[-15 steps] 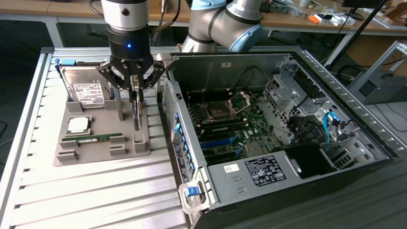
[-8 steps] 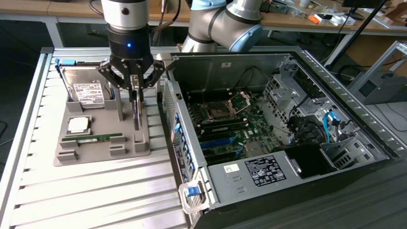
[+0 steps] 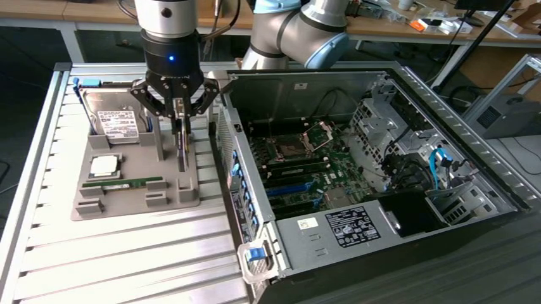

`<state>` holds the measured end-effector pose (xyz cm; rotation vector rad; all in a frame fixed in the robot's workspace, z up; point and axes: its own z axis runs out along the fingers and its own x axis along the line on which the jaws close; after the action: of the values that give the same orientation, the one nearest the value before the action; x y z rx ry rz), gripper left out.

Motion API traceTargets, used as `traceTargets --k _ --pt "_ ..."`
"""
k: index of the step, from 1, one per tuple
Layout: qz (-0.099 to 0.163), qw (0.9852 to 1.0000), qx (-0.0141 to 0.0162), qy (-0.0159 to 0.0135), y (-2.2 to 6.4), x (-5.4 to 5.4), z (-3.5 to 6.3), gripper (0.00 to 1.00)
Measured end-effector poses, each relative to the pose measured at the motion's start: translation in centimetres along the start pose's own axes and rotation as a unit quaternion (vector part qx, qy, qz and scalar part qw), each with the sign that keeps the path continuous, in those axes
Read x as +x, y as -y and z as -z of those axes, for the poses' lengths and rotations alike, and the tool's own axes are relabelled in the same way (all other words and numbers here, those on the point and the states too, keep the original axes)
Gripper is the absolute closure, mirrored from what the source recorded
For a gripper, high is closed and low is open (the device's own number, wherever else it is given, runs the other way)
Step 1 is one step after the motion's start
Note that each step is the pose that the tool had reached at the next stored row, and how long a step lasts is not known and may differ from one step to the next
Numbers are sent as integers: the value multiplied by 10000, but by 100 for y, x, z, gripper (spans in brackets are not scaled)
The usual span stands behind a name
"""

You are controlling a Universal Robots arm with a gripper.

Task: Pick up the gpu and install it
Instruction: 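Pick up the gpu and move the gpu toward the slot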

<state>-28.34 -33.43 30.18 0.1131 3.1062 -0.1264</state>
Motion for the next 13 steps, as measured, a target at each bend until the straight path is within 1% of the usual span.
traceTargets --k 13 --pt "0 10000 0 0 2 -1 31 73"
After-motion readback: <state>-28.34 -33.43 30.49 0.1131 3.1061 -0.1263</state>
